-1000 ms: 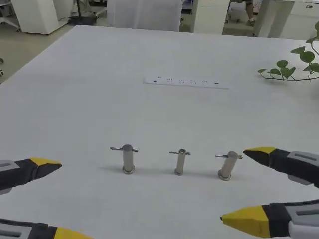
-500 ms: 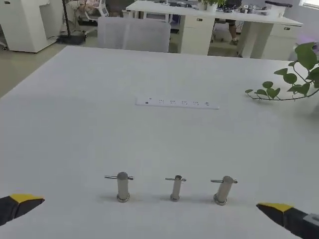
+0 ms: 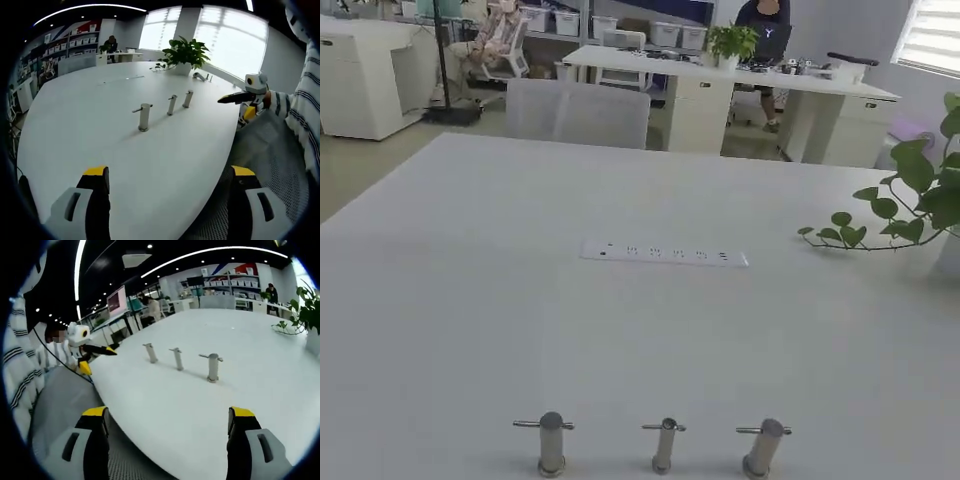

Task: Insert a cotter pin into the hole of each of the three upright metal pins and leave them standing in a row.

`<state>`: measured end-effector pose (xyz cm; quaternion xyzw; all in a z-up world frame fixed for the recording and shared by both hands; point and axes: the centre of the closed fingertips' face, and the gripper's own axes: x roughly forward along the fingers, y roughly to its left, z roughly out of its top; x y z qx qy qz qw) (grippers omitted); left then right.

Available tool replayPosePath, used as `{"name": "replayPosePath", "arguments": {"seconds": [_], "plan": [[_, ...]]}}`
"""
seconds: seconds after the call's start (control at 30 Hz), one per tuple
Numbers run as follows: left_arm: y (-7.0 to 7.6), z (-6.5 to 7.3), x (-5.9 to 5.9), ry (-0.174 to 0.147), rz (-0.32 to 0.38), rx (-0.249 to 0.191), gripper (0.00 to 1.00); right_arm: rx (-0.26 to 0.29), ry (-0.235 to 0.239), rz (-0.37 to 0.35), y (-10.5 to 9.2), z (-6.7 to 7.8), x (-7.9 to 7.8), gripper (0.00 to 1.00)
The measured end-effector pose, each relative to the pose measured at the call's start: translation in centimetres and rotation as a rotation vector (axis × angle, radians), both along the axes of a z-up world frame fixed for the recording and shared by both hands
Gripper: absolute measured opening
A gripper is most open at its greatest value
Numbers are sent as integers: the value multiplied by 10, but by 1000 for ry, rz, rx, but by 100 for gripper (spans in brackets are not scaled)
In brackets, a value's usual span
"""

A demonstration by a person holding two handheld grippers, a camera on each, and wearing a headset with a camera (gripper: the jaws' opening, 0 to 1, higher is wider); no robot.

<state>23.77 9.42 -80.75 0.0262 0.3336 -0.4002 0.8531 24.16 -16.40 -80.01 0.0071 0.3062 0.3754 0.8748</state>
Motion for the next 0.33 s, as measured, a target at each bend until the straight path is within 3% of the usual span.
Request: {"name": "replayPosePath", "arguments": {"seconds": [0.1, 0.17, 0.33], "plan": [[4, -1, 0, 3, 7, 10, 99, -18, -7, -7, -2, -1, 0, 100], [8, -1, 3, -13, 27, 26, 99, -23, 3, -12, -2, -3, 0, 100], [12, -2, 3, -4, 46, 28, 99, -38, 23, 0, 0, -8, -2, 100]]}}
